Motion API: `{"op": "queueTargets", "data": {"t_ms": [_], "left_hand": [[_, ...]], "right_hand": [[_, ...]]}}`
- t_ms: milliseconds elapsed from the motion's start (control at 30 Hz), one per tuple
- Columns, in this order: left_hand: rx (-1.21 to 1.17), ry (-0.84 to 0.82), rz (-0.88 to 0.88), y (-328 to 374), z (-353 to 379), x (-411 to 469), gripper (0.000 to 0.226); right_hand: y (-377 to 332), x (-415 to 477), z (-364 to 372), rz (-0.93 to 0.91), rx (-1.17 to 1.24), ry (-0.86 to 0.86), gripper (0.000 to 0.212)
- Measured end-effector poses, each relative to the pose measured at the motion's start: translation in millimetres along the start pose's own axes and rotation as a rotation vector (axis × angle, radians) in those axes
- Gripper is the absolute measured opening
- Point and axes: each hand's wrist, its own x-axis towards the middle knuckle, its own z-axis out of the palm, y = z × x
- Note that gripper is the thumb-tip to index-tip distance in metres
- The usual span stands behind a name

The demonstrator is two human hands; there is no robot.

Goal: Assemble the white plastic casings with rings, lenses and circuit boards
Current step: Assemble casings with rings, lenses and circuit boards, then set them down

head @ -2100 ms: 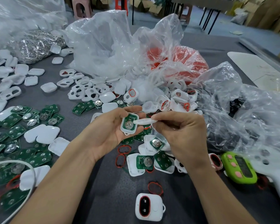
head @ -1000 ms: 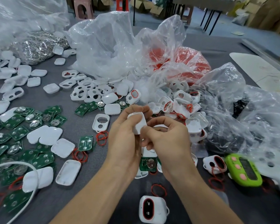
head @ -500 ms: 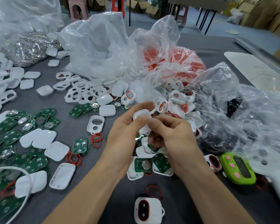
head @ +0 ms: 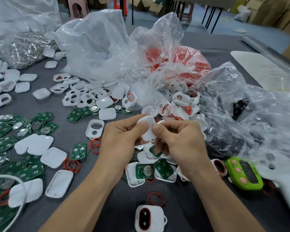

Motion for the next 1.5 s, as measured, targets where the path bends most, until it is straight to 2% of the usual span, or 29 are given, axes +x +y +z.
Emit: {"op": "queueTargets", "data": {"t_ms": [133, 367, 667, 800, 933, 1000, 1067, 1167, 1233, 1333, 1433, 1500], "left_hand": [[0.017, 0.013, -0.017, -0.7, -1.1, -0.8, 0.028], [-0.033, -0.032, -0.016, -2.3, -1.5, 2.7, 0.021], [0.102, 0.009, 0.177, 2.9, -5.1, 0.5, 0.031], [0.060, -0.008, 0.187, 3.1, -3.0, -1.4, 0.022], [0.119, 0.066, 0.177, -0.2, -2.2, -1.5, 0.018], [0.163, 0.100, 0.156, -1.9, -3.8, -0.6, 0.015], [0.180, 0.134, 0.130, -2.3, -5.9, 1.1, 0.011], [-0.025, 0.139, 0.009, 1.2, -3.8, 2.0, 0.011], [-0.099, 0.115, -0.042, 2.3, -4.2, 2.9, 0.012], [0.060, 0.032, -0.003, 2.2, -10.4, 4.3, 0.013], [0.322, -0.034, 0.108, 0.0, -15.0, 4.8, 0.029], [0.329, -0.023, 0.136, -2.0, -14.4, 4.3, 0.033]], "right_hand": [[1.0, -0.3, 0.0, 0.004, -0.037, -0.007, 0.014], [-7.8, -0.6, -0.1, -0.006, 0.020, -0.020, 0.008], [-14.0, -9.5, -0.8, -0.270, -0.298, 0.069, 0.016], [-15.6, -11.2, -0.9, -0.325, -0.353, 0.111, 0.015], [-12.7, -14.2, 4.4, -0.348, -0.404, 0.148, 0.017], [-12.3, -14.0, 5.9, -0.324, -0.412, 0.142, 0.019], [-11.5, -10.6, 4.3, -0.236, -0.368, 0.078, 0.010], [-13.7, -6.5, 2.4, -0.099, -0.234, -0.056, 0.012], [-15.1, -6.2, 2.3, -0.066, -0.158, -0.077, 0.016], [-14.7, -6.3, 0.0, -0.024, -0.101, -0.039, 0.017], [-12.4, -5.8, -2.5, -0.010, -0.139, -0.004, 0.018], [-12.4, -6.0, -1.8, -0.022, -0.168, 0.008, 0.018]]}}
